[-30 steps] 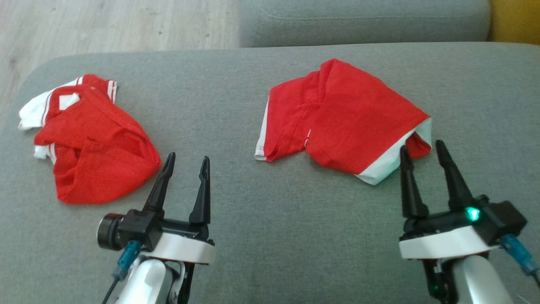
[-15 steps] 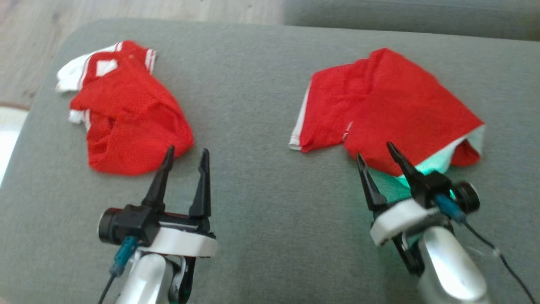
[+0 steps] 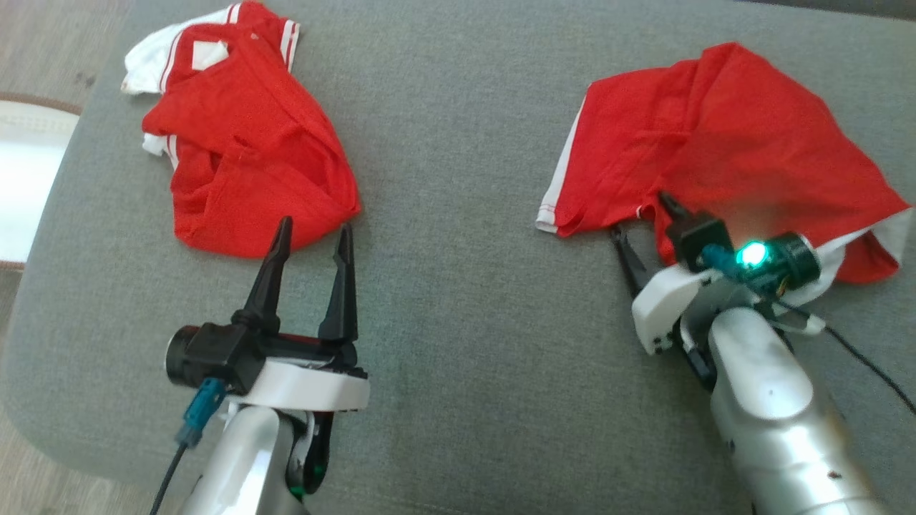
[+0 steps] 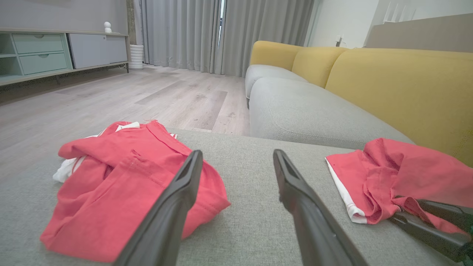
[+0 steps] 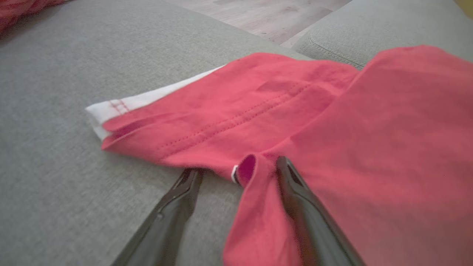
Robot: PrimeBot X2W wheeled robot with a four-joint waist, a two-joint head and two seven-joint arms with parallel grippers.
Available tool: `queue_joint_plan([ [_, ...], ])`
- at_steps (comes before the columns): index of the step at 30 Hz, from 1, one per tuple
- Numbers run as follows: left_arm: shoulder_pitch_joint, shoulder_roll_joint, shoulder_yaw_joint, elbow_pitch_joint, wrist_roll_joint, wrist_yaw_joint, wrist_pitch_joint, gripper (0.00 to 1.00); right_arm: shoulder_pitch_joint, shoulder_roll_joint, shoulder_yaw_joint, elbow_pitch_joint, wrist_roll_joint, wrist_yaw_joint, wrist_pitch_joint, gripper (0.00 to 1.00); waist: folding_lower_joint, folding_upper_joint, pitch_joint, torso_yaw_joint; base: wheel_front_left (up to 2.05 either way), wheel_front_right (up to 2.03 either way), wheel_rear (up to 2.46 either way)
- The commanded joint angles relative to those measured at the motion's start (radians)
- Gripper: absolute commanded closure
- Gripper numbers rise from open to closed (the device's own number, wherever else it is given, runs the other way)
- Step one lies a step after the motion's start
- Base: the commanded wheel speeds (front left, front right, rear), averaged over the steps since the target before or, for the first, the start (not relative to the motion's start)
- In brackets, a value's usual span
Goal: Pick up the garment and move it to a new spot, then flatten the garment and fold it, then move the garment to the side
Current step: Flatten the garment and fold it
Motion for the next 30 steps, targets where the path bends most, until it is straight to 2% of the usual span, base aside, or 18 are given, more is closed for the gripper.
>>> queue_joint_plan([
  [1,-0.036,0.003,0.021,-0.033,-0.006,0.006,-0.009,0.0,0.002,0.0,0.009,0.02,-0.001,-0.001,0.017,0.0,-0.0001,0.0,0.007,0.006,0.0,0.0,0.0],
  [2,-0.04,0.003,0.018,-0.031,-0.007,0.008,-0.009,0.0,-0.003,0.0,0.005,0.032,0.01,-0.001,0.015,0.13,-0.0001,0.0,0.008,0.007,0.0,0.0,0.0],
  [3,-0.044,0.003,0.018,-0.03,-0.007,0.01,-0.009,0.0,-0.008,0.0,0.003,0.043,0.017,-0.001,0.011,0.62,-0.0001,0.0,0.008,0.007,0.0,0.0,0.0],
  [4,-0.047,0.003,0.019,-0.029,-0.008,0.012,-0.009,0.0,-0.014,0.0,0.002,0.05,0.023,-0.001,0.0,1.0,-0.0001,0.0,0.006,0.006,0.0,0.0,0.0],
  [10,-0.046,0.003,0.032,-0.022,-0.002,0.016,-0.009,0.0,-0.037,0.0,0.029,0.062,0.089,-0.001,-0.086,1.0,-0.0001,0.0,-0.023,-0.009,0.0,0.0,0.0],
  [13,-0.039,0.003,0.034,-0.02,0.002,0.015,-0.01,0.0,-0.05,0.0,0.065,0.045,0.159,-0.001,-0.126,1.0,-0.0001,0.0,-0.05,-0.018,0.0,0.0,0.0],
  [22,0.001,0.003,0.047,-0.016,0.001,0.02,-0.01,0.0,-0.127,0.0,0.252,-0.128,0.417,-0.001,-0.165,1.0,-0.0001,0.0,-0.125,-0.035,0.0,0.0,0.0],
  [25,0.017,0.003,0.058,-0.015,0.003,0.021,-0.01,0.0,-0.187,0.0,0.297,-0.206,0.539,-0.001,-0.166,1.0,-0.0001,0.0,-0.143,-0.042,0.0,0.0,0.0],
  [30,0.044,0.003,0.079,-0.017,0.012,0.023,-0.01,0.0,-0.292,0.0,0.247,-0.295,0.744,-0.001,-0.166,1.0,-0.0001,0.0,-0.17,-0.067,0.0,0.0,0.0],
])
